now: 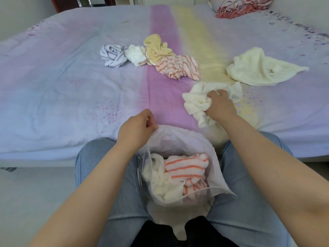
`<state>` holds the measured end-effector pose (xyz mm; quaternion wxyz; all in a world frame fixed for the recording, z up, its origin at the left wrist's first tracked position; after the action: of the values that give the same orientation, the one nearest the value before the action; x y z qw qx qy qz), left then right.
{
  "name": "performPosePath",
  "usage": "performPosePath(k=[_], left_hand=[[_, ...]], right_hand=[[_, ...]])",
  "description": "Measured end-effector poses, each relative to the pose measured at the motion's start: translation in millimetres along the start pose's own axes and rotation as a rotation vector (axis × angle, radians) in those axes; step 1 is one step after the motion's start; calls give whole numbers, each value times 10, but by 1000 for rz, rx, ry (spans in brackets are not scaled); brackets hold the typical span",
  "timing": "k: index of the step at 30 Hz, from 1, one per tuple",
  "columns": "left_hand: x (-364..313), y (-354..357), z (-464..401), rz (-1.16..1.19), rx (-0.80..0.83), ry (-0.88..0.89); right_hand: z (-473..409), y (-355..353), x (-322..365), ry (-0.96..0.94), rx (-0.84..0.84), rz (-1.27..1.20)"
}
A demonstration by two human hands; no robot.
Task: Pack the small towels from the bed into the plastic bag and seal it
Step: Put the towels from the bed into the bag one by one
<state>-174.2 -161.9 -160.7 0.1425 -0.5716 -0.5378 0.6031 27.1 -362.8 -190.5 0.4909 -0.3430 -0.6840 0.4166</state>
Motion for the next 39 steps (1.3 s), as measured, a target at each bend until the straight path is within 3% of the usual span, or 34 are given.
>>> performPosePath(k=[3,9,12,15,18,20,23,27,29,36,39], left_hand=[[20,27,-50,1,11,0],[44,99,-184,-68,87,8],[62,160,-242,-80,229,89],[17,96,-165,-55,360,113],[32,-6,-89,51,437,73],[122,-25,-177,65,368,120],[353,27,-238,30,312,34],[317,-66,-108,-16,93,104],[334,-148,61,-111,-30,51],[472,-163,615,-358,112,-229],[441,-67,744,-361,354,-190]], right_hand=[[31,-152,42,-45,-107,-122],[383,-901,496,-38,-192,-729],[659,-1122,761,-86,-58,-948],[852,-1030,834,8,187,-1150],[983,-727,907,-158,368,-866],[1067,-497,947,-314,467,-526],[1176,-125,909,-461,558,-183],[1187,106,861,-442,402,62],[1181,162,892,-448,330,109],[1288,189,1019,-477,257,239],[1325,231,1037,-503,311,278]])
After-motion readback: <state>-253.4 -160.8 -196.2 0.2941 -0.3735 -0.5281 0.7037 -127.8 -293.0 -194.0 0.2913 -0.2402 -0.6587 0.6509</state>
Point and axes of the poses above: each hand's wrist, its own z-axis away from the middle knuckle, its own y-axis out of the palm, x = y × z, the point moved 6 cm from there along -z, towards the middle knuckle, and after that the axes turned 10 degrees about -x, right-handed, at the moved point
